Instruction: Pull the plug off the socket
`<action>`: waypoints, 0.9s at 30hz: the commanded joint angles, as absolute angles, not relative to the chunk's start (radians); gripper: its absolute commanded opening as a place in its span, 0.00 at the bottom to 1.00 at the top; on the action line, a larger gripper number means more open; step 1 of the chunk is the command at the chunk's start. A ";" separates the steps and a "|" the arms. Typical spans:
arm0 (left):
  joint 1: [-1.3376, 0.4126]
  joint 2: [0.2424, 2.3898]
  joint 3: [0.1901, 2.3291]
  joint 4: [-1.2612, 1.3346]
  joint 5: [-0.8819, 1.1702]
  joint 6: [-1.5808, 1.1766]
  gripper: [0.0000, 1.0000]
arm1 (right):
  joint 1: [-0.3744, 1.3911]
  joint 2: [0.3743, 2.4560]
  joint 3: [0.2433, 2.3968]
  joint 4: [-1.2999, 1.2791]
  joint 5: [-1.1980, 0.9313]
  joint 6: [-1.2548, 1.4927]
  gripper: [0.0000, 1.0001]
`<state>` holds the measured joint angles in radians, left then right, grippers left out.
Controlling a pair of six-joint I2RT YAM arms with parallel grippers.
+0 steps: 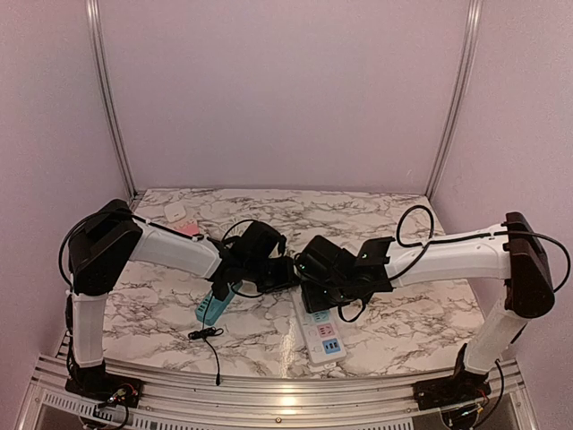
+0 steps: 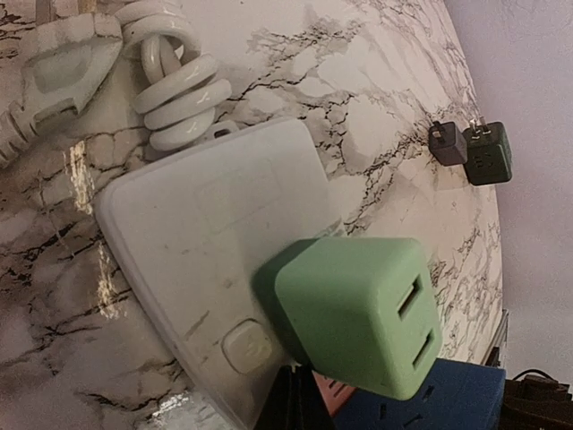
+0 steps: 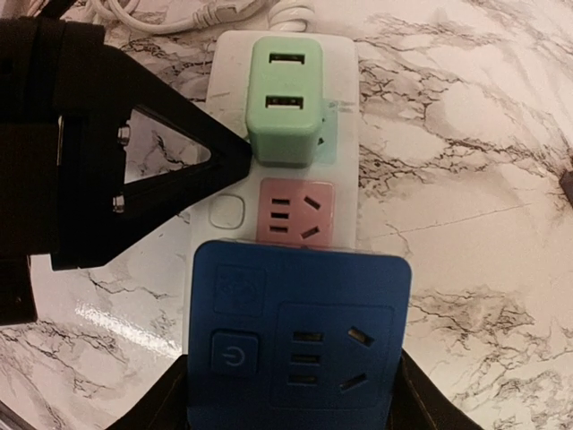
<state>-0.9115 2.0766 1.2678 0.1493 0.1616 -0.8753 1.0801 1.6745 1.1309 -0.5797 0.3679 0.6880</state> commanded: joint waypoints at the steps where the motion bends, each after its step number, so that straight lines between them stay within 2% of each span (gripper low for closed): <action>1: -0.915 2.134 1.201 -0.075 0.112 -0.864 0.00 | 1.096 1.601 1.206 -0.589 0.426 0.689 0.29; 16: -0.916 2.140 1.193 -0.094 0.087 -0.869 0.00 | 1.099 1.580 1.241 -0.620 0.452 0.681 0.29; 27: -0.915 2.122 1.217 -0.098 0.089 -0.853 0.00 | 1.064 1.481 1.167 -0.636 0.449 0.692 0.30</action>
